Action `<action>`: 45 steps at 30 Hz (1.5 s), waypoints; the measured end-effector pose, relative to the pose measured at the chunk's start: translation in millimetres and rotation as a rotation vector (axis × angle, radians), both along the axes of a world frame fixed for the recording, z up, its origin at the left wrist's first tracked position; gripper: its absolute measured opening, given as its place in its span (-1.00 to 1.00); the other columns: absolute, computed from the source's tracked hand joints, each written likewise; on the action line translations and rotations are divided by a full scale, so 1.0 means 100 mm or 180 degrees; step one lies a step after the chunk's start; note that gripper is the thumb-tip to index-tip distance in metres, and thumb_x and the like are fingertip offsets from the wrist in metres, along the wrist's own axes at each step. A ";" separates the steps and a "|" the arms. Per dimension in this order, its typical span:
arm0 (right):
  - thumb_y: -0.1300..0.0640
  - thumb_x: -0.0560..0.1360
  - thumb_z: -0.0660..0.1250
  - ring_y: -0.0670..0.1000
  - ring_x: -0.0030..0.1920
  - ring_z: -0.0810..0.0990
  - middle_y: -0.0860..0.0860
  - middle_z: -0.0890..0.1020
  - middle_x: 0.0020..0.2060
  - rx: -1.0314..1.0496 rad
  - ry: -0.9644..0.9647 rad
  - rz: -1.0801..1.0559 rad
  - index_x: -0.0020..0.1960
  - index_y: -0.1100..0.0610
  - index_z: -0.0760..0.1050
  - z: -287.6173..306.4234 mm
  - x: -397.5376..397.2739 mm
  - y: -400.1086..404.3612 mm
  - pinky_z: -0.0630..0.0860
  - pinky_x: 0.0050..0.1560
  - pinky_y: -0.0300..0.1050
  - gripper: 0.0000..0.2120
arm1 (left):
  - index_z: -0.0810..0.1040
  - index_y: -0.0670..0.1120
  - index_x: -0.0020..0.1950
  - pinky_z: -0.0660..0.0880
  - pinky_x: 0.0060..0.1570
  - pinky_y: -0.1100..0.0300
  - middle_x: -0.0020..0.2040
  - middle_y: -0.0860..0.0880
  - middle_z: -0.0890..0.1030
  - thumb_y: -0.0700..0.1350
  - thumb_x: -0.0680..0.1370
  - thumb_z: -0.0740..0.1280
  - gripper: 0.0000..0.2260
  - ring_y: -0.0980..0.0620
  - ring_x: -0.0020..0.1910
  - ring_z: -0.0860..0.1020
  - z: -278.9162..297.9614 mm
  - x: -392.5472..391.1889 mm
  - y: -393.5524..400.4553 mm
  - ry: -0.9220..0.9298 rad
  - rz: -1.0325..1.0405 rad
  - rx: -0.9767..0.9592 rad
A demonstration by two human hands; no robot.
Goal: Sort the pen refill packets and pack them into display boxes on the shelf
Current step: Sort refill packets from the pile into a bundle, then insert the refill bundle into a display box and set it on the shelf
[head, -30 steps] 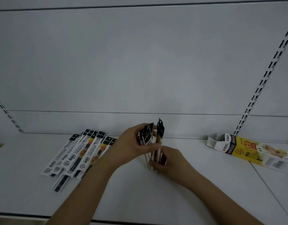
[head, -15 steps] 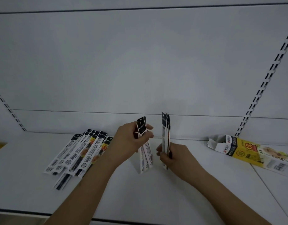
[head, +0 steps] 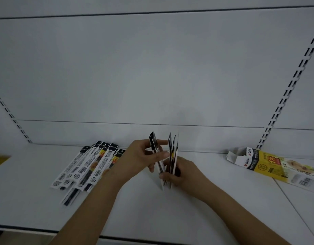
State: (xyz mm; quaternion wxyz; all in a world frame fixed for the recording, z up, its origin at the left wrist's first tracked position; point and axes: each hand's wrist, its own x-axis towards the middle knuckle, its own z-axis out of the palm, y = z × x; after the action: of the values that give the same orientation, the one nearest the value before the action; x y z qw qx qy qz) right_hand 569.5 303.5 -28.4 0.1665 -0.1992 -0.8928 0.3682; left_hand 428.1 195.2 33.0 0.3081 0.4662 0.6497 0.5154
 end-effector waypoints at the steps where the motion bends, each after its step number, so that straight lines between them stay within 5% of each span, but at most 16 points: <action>1: -0.13 0.46 0.42 -0.10 -0.15 0.58 -0.03 0.61 -0.08 -0.0004 -0.0051 0.0019 0.02 -0.07 0.47 0.01 -0.01 0.02 0.52 -0.12 -0.23 -0.77 | 0.65 0.18 -0.13 0.52 -0.38 0.22 -0.22 0.10 0.69 -0.05 0.40 0.51 -0.86 0.02 -0.44 0.53 -0.01 -0.01 -0.01 -0.0037 -0.0009 0.0017; 3: -0.13 0.45 0.43 -0.09 -0.15 0.59 -0.07 0.61 -0.05 -0.0060 -0.0124 0.0168 0.04 -0.18 0.44 0.06 -0.01 0.02 0.56 -0.07 -0.16 -0.76 | 0.66 0.19 -0.13 0.55 -0.37 0.20 -0.19 0.14 0.70 -0.16 0.44 0.50 -0.78 0.07 -0.46 0.54 0.00 -0.01 -0.02 -0.0022 -0.0072 0.0020; 6: -0.09 0.45 0.44 -0.20 -0.31 0.57 -0.26 0.62 -0.26 -0.0197 -0.0217 0.0380 -0.11 -0.37 0.48 0.11 -0.01 -0.01 0.55 -0.18 -0.29 -0.81 | 0.60 0.15 -0.02 0.55 -0.38 0.22 -0.17 0.21 0.69 -0.19 0.43 0.52 -0.74 0.09 -0.45 0.54 0.01 0.02 -0.03 0.0228 -0.0268 -0.0050; 13: -0.17 0.43 0.43 -0.20 -0.27 0.59 -0.26 0.62 -0.27 -0.0227 -0.0420 0.0525 -0.06 -0.36 0.49 0.12 -0.03 -0.07 0.57 -0.09 -0.25 -0.84 | 0.62 0.03 0.12 0.50 -0.41 0.14 0.00 0.14 0.71 -0.10 0.49 0.48 -0.78 0.12 -0.48 0.51 -0.02 0.05 -0.02 0.0453 -0.0271 -0.0046; 15: -0.15 0.45 0.42 -0.17 -0.31 0.60 -0.15 0.64 -0.29 -0.0310 -0.0342 0.0361 -0.12 -0.27 0.55 0.06 -0.03 -0.09 0.61 -0.10 -0.15 -0.95 | 0.61 0.05 0.15 0.44 -0.47 0.18 -0.03 0.12 0.72 -0.10 0.48 0.49 -0.74 0.18 -0.43 0.55 -0.01 0.07 -0.01 0.0467 -0.0389 -0.0059; 18: -0.15 0.44 0.40 -0.05 -0.28 0.63 -0.01 0.67 -0.27 -0.0246 -0.0418 -0.0016 -0.18 -0.05 0.57 -0.02 -0.03 -0.09 0.62 -0.09 0.03 -0.82 | 0.65 0.02 0.05 0.40 -0.47 0.22 -0.24 0.16 0.68 -0.05 0.47 0.49 -0.83 0.23 -0.48 0.51 -0.03 0.10 0.04 0.0594 -0.0281 -0.0092; 23: -0.41 0.29 0.35 -0.19 -0.18 0.57 -0.16 0.60 -0.15 0.0114 -0.0196 -0.0770 0.05 -0.12 0.47 -0.01 0.09 -0.16 0.56 -0.12 -0.22 -0.52 | 0.64 -0.16 -0.07 0.36 -0.51 0.26 -0.49 0.08 0.54 -0.06 0.50 0.46 -0.84 0.13 -0.56 0.42 -0.10 0.14 0.19 0.0374 -0.0014 -0.0024; 27: -0.19 0.45 0.37 -0.09 -0.35 0.44 -0.12 0.47 -0.22 0.1350 0.0021 -0.1642 -0.07 0.02 0.45 -0.09 0.21 -0.22 0.41 -0.37 -0.21 -0.71 | 0.63 -0.27 -0.05 0.36 -0.51 0.24 -0.42 -0.04 0.56 -0.09 0.51 0.44 -0.77 0.07 -0.55 0.42 -0.15 0.24 0.40 -0.0066 0.0046 0.0110; 30: 0.00 0.47 0.38 -0.05 -0.38 0.37 -0.06 0.41 -0.25 0.1518 -0.0061 -0.1963 -0.09 0.09 0.47 -0.09 0.34 -0.16 0.32 -0.45 -0.18 -0.82 | 0.63 -0.24 -0.07 0.38 -0.49 0.25 -0.42 -0.06 0.56 -0.08 0.51 0.45 -0.79 0.05 -0.52 0.45 -0.18 0.37 0.58 -0.0180 -0.0199 0.0103; 33: -0.01 0.57 0.23 -0.02 -0.27 0.37 -0.06 0.32 -0.21 0.1320 -0.0456 -0.1988 -0.02 0.08 0.41 -0.03 0.60 -0.02 0.27 -0.35 -0.15 -0.85 | 0.61 -0.11 0.09 0.40 -0.47 0.21 -0.22 -0.12 0.65 0.03 0.47 0.44 -0.71 -0.02 -0.43 0.50 -0.20 0.54 0.74 -0.0322 -0.0820 0.0012; 36: -0.01 0.55 0.24 -0.01 -0.27 0.43 -0.06 0.38 -0.26 0.1077 -0.0279 -0.2261 -0.17 0.06 0.36 -0.01 0.98 0.16 0.36 -0.30 -0.09 -0.81 | 0.45 -0.02 0.32 0.38 -0.49 0.20 0.09 -0.04 0.63 0.13 0.44 0.35 -0.51 -0.01 -0.39 0.54 -0.24 0.71 0.97 -0.0950 -0.0931 0.0014; 40: 0.09 0.53 0.33 -0.12 -0.30 0.52 -0.06 0.53 -0.34 0.0566 0.0384 -0.2842 -0.28 0.00 0.42 -0.04 1.58 0.37 0.40 -0.34 -0.33 -0.79 | 0.53 -0.06 0.20 0.45 -0.48 0.19 0.07 -0.06 0.61 -0.07 0.58 0.37 -0.78 0.02 -0.35 0.60 -0.45 0.91 1.31 -0.0281 -0.0664 0.0086; 45: 0.09 0.58 0.30 -0.20 -0.16 0.60 -0.18 0.62 -0.19 -0.0192 0.1049 -0.3258 -0.09 -0.07 0.51 -0.09 2.08 0.50 0.52 -0.19 -0.29 -0.91 | 0.52 -0.10 0.17 0.51 -0.48 0.21 0.06 0.07 0.57 -0.11 0.57 0.38 -0.80 -0.02 -0.37 0.67 -0.62 1.40 1.77 0.0066 -0.0911 -0.0272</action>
State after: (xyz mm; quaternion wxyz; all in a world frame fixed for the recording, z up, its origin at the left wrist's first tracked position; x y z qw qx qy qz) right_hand 777.5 353.6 -37.7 0.4568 -0.5532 -0.6326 0.2918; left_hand 567.8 372.6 -28.7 0.3913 0.5458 0.6011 0.4332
